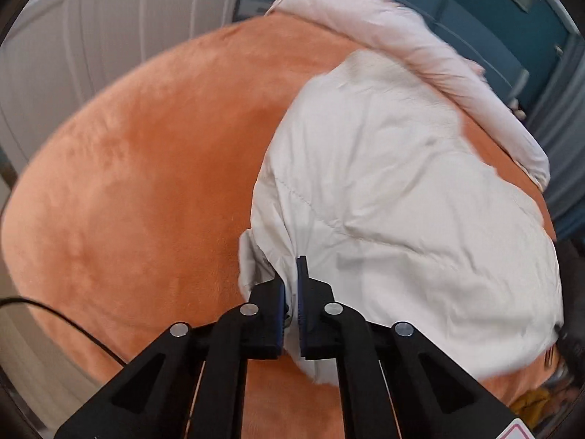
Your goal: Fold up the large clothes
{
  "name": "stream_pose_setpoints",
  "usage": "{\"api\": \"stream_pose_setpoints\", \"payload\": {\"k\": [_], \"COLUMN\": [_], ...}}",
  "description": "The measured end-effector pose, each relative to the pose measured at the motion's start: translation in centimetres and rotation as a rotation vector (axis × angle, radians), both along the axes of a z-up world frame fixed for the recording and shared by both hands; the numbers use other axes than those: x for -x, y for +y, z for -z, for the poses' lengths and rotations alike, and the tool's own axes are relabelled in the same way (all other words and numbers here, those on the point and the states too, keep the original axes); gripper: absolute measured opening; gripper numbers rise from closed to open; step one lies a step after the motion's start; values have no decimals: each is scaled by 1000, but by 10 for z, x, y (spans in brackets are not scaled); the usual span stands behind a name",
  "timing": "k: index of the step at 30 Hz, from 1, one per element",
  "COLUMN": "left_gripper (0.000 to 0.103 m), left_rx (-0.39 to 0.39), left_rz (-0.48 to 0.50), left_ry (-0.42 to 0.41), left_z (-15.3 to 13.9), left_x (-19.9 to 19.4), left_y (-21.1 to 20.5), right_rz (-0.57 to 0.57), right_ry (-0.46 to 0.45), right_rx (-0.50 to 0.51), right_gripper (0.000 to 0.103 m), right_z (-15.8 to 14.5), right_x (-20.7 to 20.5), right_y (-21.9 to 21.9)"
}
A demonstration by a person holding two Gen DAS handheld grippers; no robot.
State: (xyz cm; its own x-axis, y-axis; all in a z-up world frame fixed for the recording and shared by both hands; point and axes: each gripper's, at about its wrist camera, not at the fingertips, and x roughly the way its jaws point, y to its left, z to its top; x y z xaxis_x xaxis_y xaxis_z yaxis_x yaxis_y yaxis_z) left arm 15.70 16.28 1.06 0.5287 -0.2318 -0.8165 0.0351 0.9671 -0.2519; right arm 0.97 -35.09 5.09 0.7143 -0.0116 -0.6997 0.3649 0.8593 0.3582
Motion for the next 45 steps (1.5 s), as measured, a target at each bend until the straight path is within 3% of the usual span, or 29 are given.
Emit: {"api": "stream_pose_setpoints", "payload": {"k": [3,5,8,10,11,12,13,14,16,18,20,24,26,30,34,37,45], "left_gripper": [1,2,14,16,19,30,43,49,70,71,71,71,71,71,74,76,80], "left_rx": [10,-19,-99,-51,-26,-1,7,4,-9,-9,7,-1,-18,-121,-243,-230,-204], "left_rz": [46,59,25,-47,-87,-119,-124,-123,-105,-88,-75,-39,-13,-18,-29,-36,-59], "left_ry": [4,27,53,14,-25,-90,-141,-172,-256,-293,-298,-262,-229,-161,-131,-127,-101], "left_z": [-13,-10,5,-7,-18,-39,-55,-66,-94,-110,-113,-97,-79,-32,13,26,57], "left_x": [39,58,79,84,85,88,88,85,74,45,12,-40,-62,-96,-121,-126,-144], "left_y": [5,5,4,15,20,24,25,24,14,1,-12,-57,-80,-97,-101,-100,-106], "right_rz": [-15,-20,-51,-32,-4,22,26,20,-14,-38,-62,-134,-177,-178,-114,-84,-67], "right_ry": [27,83,204,148,101,60,22,-12,-65,-93,-120,-107,-82,37,108,127,110], "right_rx": [48,56,139,133,162,201,222,235,253,245,239,217,215,300,262,182,147], "right_gripper": [0,1,9,11,20,36,43,50,56,63,59,14,5,1,0,0,0], "right_z": [-11,-2,20,7,-7,-22,-34,-44,-63,-73,-78,-64,-49,-4,36,61,83], "right_x": [34,54,65,68,68,69,68,66,48,19,-18,-85,-116,-171,-192,-199,-203], "right_y": [1,0,8,6,5,4,4,3,2,0,2,13,23,28,0,-15,-15]}}
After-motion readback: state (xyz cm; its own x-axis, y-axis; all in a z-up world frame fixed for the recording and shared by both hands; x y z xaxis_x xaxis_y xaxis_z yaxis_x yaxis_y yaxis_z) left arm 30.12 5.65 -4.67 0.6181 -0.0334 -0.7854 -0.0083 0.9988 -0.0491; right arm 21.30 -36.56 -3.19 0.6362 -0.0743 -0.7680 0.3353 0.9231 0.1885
